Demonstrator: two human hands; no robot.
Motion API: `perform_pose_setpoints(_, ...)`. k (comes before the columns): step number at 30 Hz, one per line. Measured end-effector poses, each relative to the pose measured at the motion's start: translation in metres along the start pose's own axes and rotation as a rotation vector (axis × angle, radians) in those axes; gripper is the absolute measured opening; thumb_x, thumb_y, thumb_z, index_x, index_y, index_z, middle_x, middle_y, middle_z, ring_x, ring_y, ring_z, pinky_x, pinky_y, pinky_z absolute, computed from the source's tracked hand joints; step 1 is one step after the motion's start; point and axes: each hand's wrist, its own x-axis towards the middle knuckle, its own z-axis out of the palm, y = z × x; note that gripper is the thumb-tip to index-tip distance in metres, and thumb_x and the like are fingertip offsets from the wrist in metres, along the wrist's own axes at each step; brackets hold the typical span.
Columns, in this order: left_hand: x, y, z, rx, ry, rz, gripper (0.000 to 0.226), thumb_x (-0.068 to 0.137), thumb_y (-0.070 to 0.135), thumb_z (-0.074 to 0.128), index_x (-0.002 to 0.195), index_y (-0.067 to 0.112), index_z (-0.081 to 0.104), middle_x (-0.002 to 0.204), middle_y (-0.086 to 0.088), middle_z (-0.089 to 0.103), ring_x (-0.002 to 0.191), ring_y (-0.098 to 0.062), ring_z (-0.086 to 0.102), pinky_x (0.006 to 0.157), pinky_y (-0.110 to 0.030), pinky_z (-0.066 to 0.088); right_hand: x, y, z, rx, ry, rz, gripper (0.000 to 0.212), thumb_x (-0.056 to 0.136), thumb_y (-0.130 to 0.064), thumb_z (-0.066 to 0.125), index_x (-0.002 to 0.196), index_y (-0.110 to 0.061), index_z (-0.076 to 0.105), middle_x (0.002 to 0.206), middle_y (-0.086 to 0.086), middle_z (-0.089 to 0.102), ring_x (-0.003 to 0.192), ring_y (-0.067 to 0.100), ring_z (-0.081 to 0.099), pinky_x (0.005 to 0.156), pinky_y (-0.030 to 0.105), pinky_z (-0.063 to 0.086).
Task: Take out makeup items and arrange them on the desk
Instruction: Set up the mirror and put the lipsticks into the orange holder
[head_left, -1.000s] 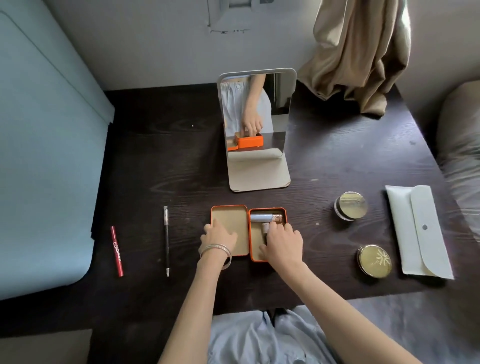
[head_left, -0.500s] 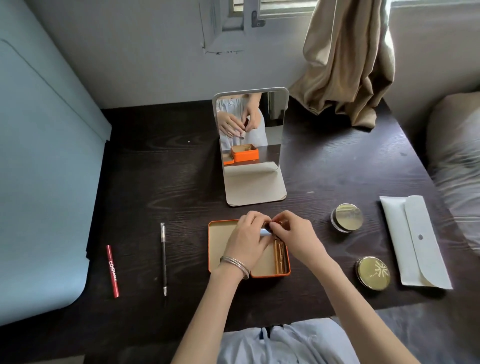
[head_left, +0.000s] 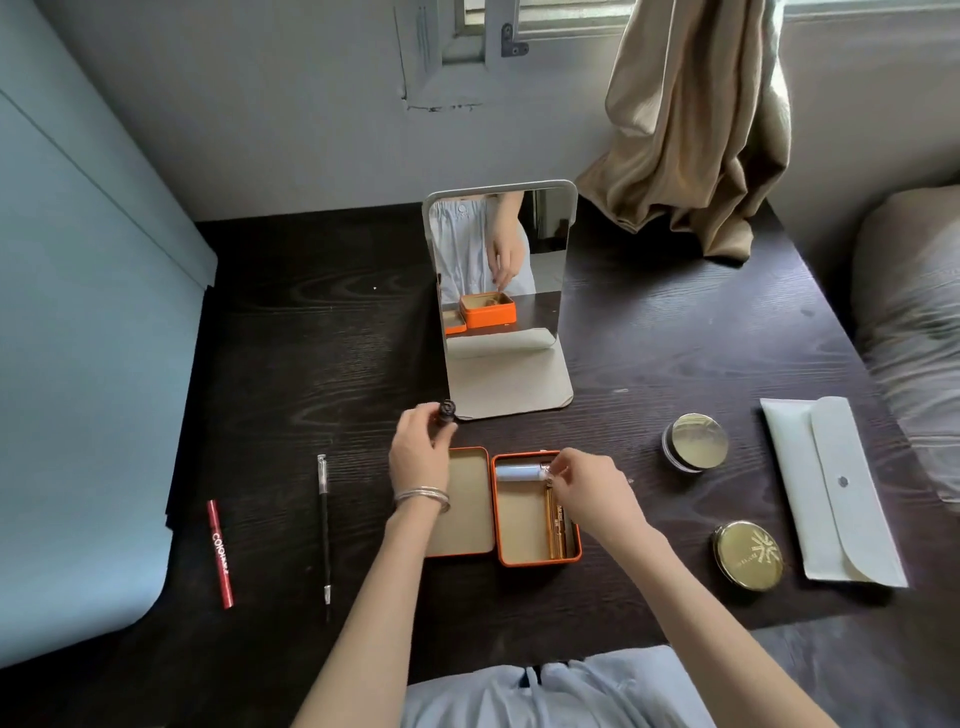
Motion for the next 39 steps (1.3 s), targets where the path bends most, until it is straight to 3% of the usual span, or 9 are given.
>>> perform_pose_setpoints(8,0.021,-0.027,0.009,0.081,-0.036,-0.113,0.021,0.085,0.015,0.065,0.104,0.008,0.059,0.106,-0.008,0.064,0.099,-0.025,0.061,0.075,-0.028,0.044,0.004,0.002,0.020,-0.412,-0.033,-0.038,0.029,0.093,-0.018,0.040,0.122,-0.018,0.046,0.115,0.008,0.061,0.106,0.031,0.059,0.071,0.033,0.035)
perform_pose_setpoints(13,0.012,-0.021,0.003,-0.116,0.121,-0.217,0.052,0.072,0.018,0.077,0.116,0.007,0.052,0.116,-0.009,0.051,0.098,-0.019,0.055,0.085,-0.038,0.051,0.002,-0.004,0.045,-0.533,-0.087,-0.095,0.051,0.090,-0.012,0.044,0.139,-0.017,0.027,0.112,0.004,0.064,0.101,0.027,0.063,0.066,0.031,0.034)
perform_pose_setpoints(16,-0.013,-0.006,-0.006,-0.142,0.340,0.095,0.021,0.074,0.020,0.065,0.087,0.007,0.054,0.087,-0.003,0.050,0.070,-0.016,0.047,0.066,-0.034,0.048,0.000,-0.005,0.045,-0.393,-0.069,-0.073,0.049,0.086,-0.020,0.048,0.132,-0.019,0.031,0.114,0.003,0.062,0.101,0.030,0.062,0.068,0.032,0.035)
perform_pose_setpoints(20,-0.043,0.015,0.022,0.154,-0.064,0.512,0.012,0.069,0.018,0.051,0.077,0.021,0.060,0.080,0.006,0.057,0.077,-0.009,0.047,0.062,-0.025,0.045,-0.002,0.002,0.014,-0.034,0.166,0.015,0.032,0.083,-0.032,0.051,0.113,-0.023,0.040,0.113,-0.001,0.060,0.097,0.035,0.063,0.074,0.036,0.041)
perform_pose_setpoints(24,-0.047,0.020,0.061,0.505,-0.241,0.622,0.025,0.049,0.023,0.081,0.068,0.026,0.065,0.074,0.009,0.061,0.067,-0.014,0.055,0.055,-0.022,0.044,0.019,0.027,-0.009,-0.080,0.223,0.145,0.035,0.088,-0.029,0.047,0.122,-0.023,0.043,0.123,0.005,0.055,0.099,0.038,0.060,0.075,0.038,0.042)
perform_pose_setpoints(27,-0.048,0.025,0.071,0.565,-0.273,0.583,0.003,0.065,0.027,0.066,0.063,0.025,0.066,0.072,0.006,0.059,0.069,-0.016,0.050,0.059,-0.026,0.037,0.030,0.039,-0.006,-0.174,0.062,0.199,0.040,0.090,-0.029,0.047,0.129,-0.023,0.039,0.126,0.008,0.052,0.107,0.037,0.058,0.081,0.039,0.043)
perform_pose_setpoints(33,-0.051,0.025,0.063,0.345,-0.293,0.424,0.028,0.055,0.027,0.083,0.075,0.022,0.064,0.086,0.003,0.059,0.075,-0.015,0.055,0.062,-0.024,0.044,0.031,0.041,0.004,-0.013,0.053,0.229,0.040,0.093,-0.028,0.049,0.130,-0.017,0.039,0.130,0.009,0.052,0.113,0.037,0.055,0.089,0.042,0.043)
perform_pose_setpoints(37,-0.063,0.026,0.023,-0.313,-0.013,0.021,0.021,0.079,0.013,0.071,0.091,0.017,0.054,0.088,0.005,0.058,0.081,0.004,0.053,0.074,-0.008,0.039,0.019,0.032,0.005,0.145,0.222,0.150,0.032,0.094,-0.022,0.045,0.126,-0.016,0.046,0.126,0.004,0.056,0.109,0.034,0.056,0.087,0.040,0.041)
perform_pose_setpoints(39,-0.062,0.012,-0.004,-0.416,0.189,-0.121,0.023,0.081,0.008,0.069,0.095,0.015,0.051,0.089,-0.002,0.060,0.079,-0.003,0.056,0.077,-0.013,0.045,0.010,0.020,0.009,0.208,0.270,-0.002,0.025,0.091,-0.017,0.049,0.116,-0.016,0.054,0.117,0.000,0.060,0.105,0.025,0.058,0.084,0.035,0.041)
